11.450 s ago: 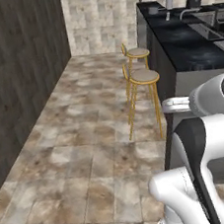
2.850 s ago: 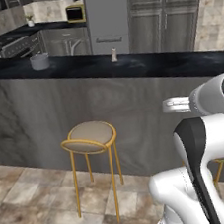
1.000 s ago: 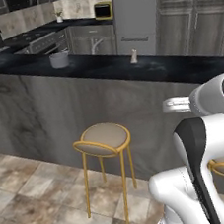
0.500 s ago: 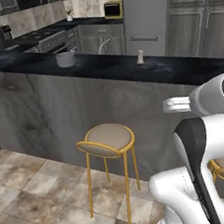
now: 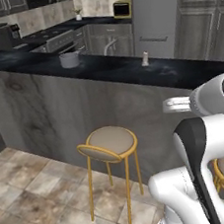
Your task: Pick the candle and candle from the dining table and place them in the open cabinet. Close the cabinet after placing the objects.
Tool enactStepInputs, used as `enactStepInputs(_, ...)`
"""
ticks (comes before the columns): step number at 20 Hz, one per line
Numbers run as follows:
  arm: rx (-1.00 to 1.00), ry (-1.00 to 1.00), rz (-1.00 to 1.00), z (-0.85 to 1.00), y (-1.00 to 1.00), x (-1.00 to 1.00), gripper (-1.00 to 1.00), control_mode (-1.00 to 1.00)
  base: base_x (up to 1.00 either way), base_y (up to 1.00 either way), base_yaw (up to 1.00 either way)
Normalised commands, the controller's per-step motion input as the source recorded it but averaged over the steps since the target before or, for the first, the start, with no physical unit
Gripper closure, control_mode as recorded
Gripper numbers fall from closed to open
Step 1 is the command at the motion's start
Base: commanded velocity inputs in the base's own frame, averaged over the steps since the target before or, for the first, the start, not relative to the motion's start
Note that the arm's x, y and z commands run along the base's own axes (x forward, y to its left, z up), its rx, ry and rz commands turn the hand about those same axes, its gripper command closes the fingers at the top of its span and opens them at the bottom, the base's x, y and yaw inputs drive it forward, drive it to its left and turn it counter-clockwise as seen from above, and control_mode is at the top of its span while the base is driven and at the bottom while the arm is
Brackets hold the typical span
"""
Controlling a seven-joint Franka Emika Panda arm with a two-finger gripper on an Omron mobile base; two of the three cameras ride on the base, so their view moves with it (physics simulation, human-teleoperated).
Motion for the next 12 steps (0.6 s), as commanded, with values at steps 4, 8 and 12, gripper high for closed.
enactStepInputs(4, 0.00, 0.00, 0.00, 0.00, 0.00, 0.00, -1.00, 1.00, 0.17, -0.38, 0.12)
enactStepInputs(8, 0.00, 0.00, 0.00, 0.00, 0.00, 0.00, -1.00, 1.00, 0.09, -0.29, 0.11)
enactStepInputs(12, 0.00, 0.00, 0.00, 0.00, 0.00, 0.00, -1.00, 1.00, 0.00, -0.12, 0.07)
